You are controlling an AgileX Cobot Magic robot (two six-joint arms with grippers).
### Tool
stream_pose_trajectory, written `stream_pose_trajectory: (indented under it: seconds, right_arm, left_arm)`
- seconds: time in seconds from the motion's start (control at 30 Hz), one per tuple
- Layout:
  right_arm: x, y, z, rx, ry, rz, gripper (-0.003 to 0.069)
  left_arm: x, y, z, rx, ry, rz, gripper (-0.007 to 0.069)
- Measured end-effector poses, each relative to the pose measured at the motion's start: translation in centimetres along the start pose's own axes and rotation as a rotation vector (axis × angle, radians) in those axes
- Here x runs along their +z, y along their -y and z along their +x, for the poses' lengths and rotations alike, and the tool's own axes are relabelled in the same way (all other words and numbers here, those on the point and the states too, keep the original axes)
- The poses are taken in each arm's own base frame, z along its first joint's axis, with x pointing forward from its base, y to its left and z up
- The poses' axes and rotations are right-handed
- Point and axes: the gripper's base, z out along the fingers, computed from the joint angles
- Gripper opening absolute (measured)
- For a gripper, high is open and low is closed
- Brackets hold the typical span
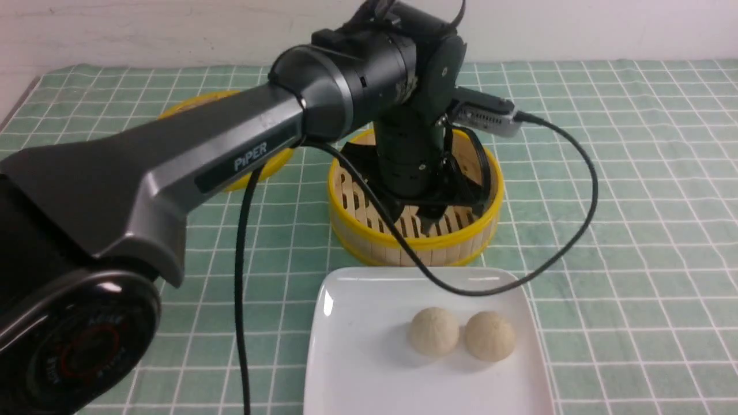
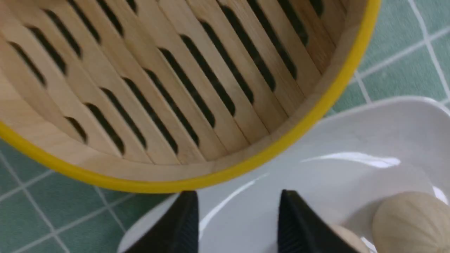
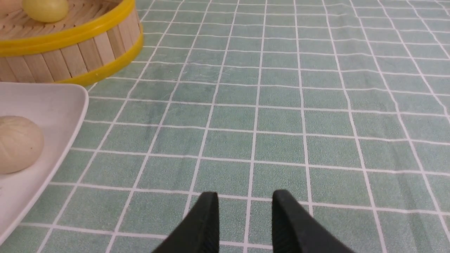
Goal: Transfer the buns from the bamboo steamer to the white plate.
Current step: 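Reach into the bamboo steamer and grasp a bun with the left gripper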
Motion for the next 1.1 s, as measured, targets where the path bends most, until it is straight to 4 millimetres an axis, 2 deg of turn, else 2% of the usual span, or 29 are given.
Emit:
stream_pose_trajectory:
  seconds: [0.07,0.13,0.2,0.33,0.37,0.43,0.53,0.67,0.77,0.8,0.87,1.0,1.1]
  right_arm:
    - [0.0,0.0,0.0,0.000,0.000,0.000,0.0240]
    - [0.0,0.0,0.0,0.000,0.000,0.000,0.0240]
    - [0.0,0.0,0.0,0.000,0.000,0.000,0.0240]
    - [0.0,0.0,0.0,0.000,0.000,0.000,0.0240]
    - [0.0,0.0,0.0,0.000,0.000,0.000,0.0240]
    - [0.0,0.0,0.0,0.000,0.000,0.000,0.0240]
    - [0.0,0.0,0.0,0.000,0.000,0.000,0.0240]
    - [0.0,0.0,0.0,0.000,0.000,0.000,0.0240]
    - [0.0,0.0,0.0,0.000,0.000,0.000,0.0240]
    - [0.0,0.0,0.0,0.000,0.000,0.000,0.0240]
    - [0.0,0.0,0.0,0.000,0.000,0.000,0.0240]
    - [0.0,0.0,0.0,0.000,0.000,0.000,0.0240]
    - [0.0,0.0,0.0,0.000,0.000,0.000,0.0240]
  left_arm:
    - [-0.8,-1.1,-0.7,-0.026,0.025,-0.006,0.0097]
    - [-1.0,-2.7,-1.6,-0.067,0.046,-0.005,0.0029]
    - [-0.9,-4.3,-2.1,-0.118,0.046,0.009,0.0011]
    - [0.7,-8.4,-2.9,-0.278,0.027,0.105,0.0004]
    - [1.0,-8.9,-3.0,-0.301,0.035,0.122,0.0006]
    - [1.9,-10.1,-3.5,-0.374,0.067,0.187,0.0025]
    - [2.5,-10.2,-4.0,-0.386,0.102,0.223,0.0058]
    - [3.7,-9.2,-5.1,-0.340,0.214,0.237,0.0197]
    - [4.7,-8.8,-5.4,-0.317,0.246,0.214,0.0259]
    - [5.5,-8.8,-5.5,-0.299,0.262,0.186,0.0308]
    - [6.6,-9.0,-5.5,-0.275,0.263,0.147,0.0353]
    - [8.7,-9.4,-5.3,-0.259,0.244,0.112,0.0386]
    - [9.2,-9.4,-5.3,-0.262,0.246,0.115,0.0370]
